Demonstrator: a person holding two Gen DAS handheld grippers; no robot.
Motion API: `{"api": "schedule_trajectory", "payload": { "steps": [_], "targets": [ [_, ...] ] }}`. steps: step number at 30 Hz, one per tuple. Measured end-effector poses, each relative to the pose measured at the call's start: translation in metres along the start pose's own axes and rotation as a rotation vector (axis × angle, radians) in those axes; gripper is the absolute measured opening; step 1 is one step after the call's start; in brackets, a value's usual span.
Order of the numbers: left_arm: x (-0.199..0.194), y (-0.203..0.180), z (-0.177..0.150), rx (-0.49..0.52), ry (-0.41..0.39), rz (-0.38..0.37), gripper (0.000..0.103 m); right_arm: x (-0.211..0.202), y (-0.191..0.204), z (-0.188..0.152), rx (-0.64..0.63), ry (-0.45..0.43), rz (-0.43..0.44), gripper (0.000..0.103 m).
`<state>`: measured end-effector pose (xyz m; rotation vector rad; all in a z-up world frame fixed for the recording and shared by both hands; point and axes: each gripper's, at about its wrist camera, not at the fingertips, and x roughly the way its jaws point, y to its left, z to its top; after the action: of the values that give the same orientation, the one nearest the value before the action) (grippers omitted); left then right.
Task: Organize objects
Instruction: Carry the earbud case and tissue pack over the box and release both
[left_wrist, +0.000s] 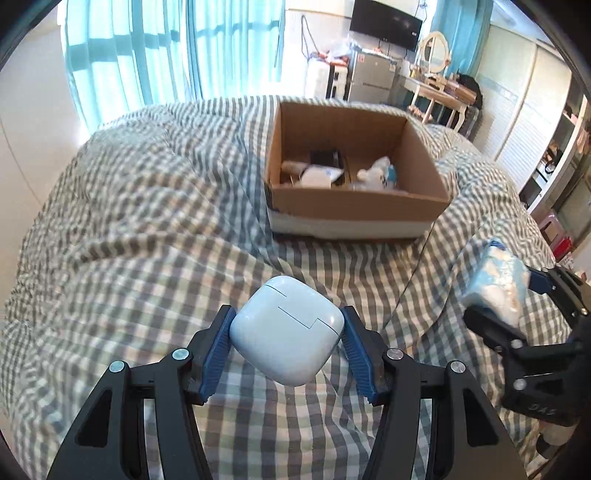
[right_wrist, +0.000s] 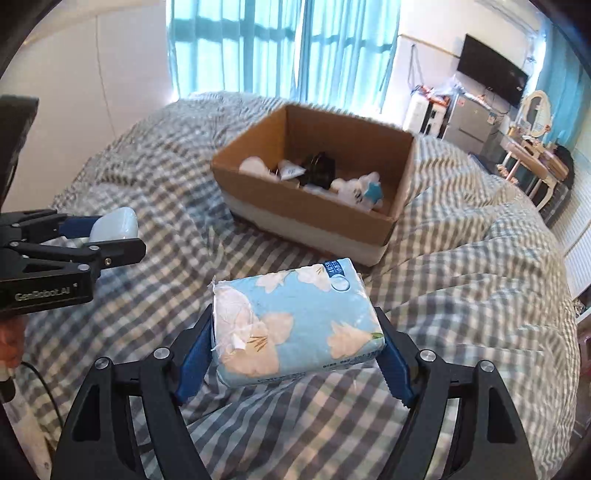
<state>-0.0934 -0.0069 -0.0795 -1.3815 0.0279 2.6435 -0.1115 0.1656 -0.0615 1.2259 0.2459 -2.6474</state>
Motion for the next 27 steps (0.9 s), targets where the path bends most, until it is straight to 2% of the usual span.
{"api": "schedule_trajectory", "payload": {
  "steps": [8,15,21,27],
  "targets": [
    [-0.032,-0.004,0.026,0.024,-0.061,-0.025,0.059,-0.036,-0.005,0.021,0.012,-0.08,-0.012,0.078],
    [-0.047,-0.01,0.077,0.074,-0.167,0.017,0.059,-0.052,-0.012,0.07,-0.029,-0.17,-0.039,0.078],
    [-0.037,-0.009,0.132,0.085,-0.245,-0.001,0.059,-0.038,-0.029,0.12,0.015,-0.224,-0.024,0.078],
    [0.004,-0.005,0.175,0.085,-0.255,-0.019,0.059,0.004,-0.055,0.165,0.084,-0.226,-0.026,0.078]
  ]
}}
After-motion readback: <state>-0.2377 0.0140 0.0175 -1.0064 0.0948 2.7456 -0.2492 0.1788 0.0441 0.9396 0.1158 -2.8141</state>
